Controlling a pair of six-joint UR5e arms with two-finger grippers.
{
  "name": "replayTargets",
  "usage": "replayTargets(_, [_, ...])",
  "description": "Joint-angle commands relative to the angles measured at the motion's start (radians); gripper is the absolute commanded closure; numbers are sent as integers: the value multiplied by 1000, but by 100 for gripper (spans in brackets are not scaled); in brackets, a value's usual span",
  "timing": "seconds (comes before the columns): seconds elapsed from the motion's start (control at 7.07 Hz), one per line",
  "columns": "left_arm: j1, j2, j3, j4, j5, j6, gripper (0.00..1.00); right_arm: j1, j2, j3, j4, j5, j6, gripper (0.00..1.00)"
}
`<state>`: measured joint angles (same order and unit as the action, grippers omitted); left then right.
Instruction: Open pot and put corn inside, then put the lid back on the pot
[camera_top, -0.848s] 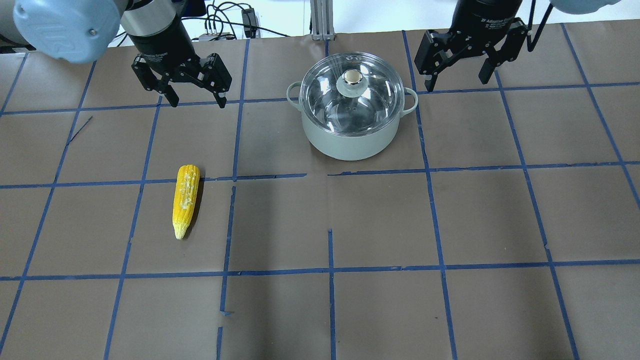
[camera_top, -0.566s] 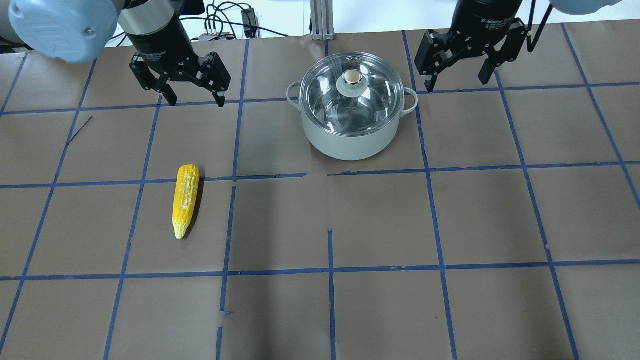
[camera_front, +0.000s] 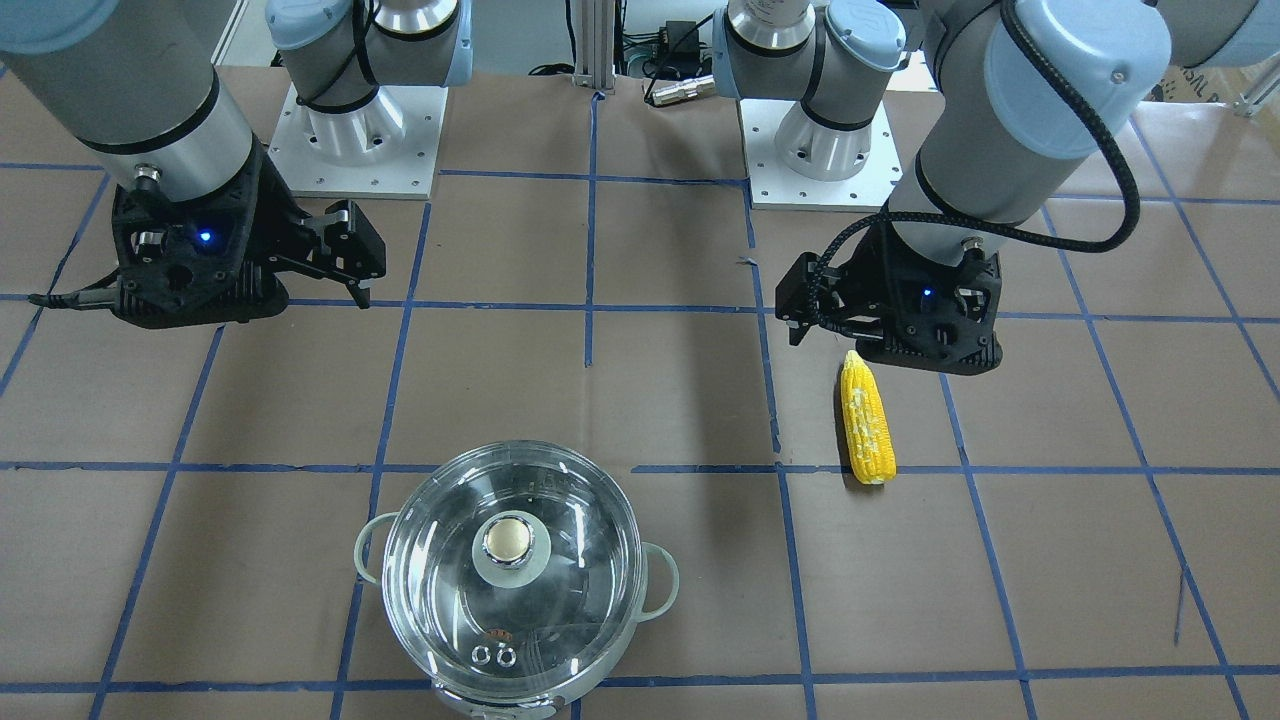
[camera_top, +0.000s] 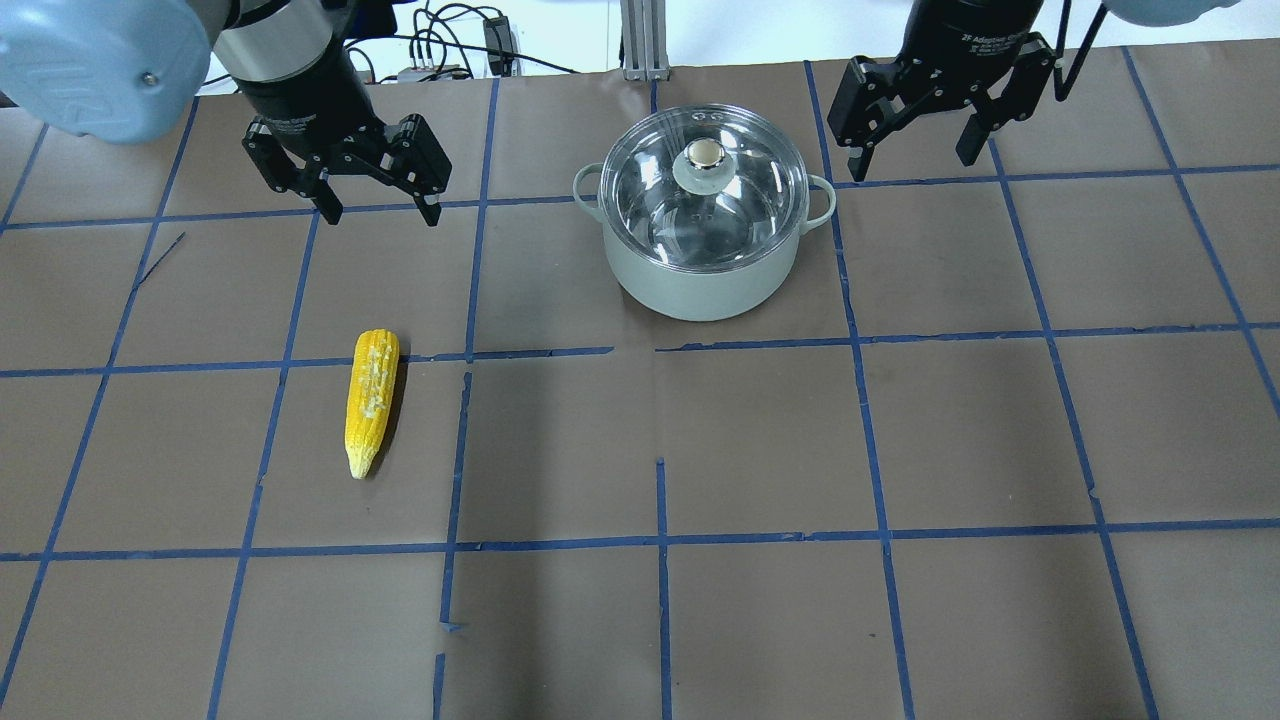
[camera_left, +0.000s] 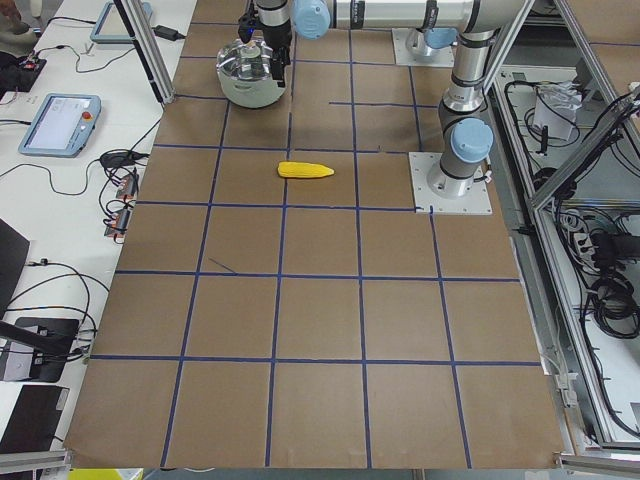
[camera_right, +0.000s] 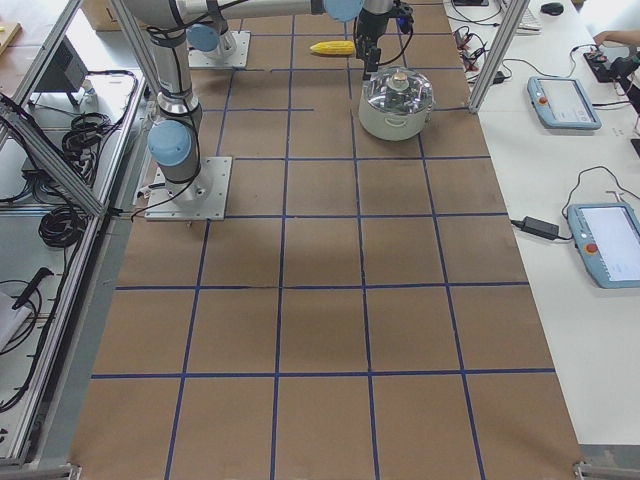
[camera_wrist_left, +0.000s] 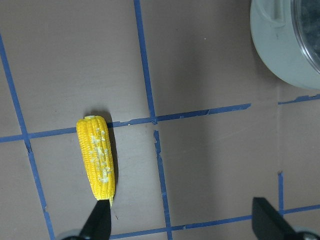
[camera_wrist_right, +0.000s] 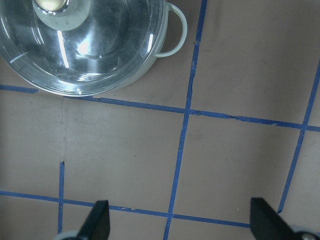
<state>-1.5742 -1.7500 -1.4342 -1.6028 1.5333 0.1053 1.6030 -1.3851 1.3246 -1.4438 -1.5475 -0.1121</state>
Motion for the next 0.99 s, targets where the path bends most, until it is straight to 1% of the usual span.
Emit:
replayTargets(0.0, [13, -9, 6, 3, -5, 22, 0, 3, 0, 1, -1, 0, 2, 0])
replayTargets(0.14, [60, -41, -9, 85, -5, 137, 0, 6, 1, 1, -1, 1, 2, 0])
replayTargets(0.28, [147, -99, -15, 142, -16, 195, 0, 6, 1, 1, -4, 1, 2, 0])
replayTargets(0.42, [193, -156, -31, 156, -15, 264, 0, 6, 3, -2, -4, 1, 2, 0])
replayTargets(0.57, [206, -208, -41, 218, -16, 284, 0, 9, 9, -14, -33, 6, 49, 1])
replayTargets(0.71, [204, -262, -58, 278, -18, 254, 0, 32, 73, -51, -88, 7, 131, 1])
replayTargets(0.85, [197, -256, -105, 285, -24, 187, 2, 79, 149, -117, -98, 6, 169, 1])
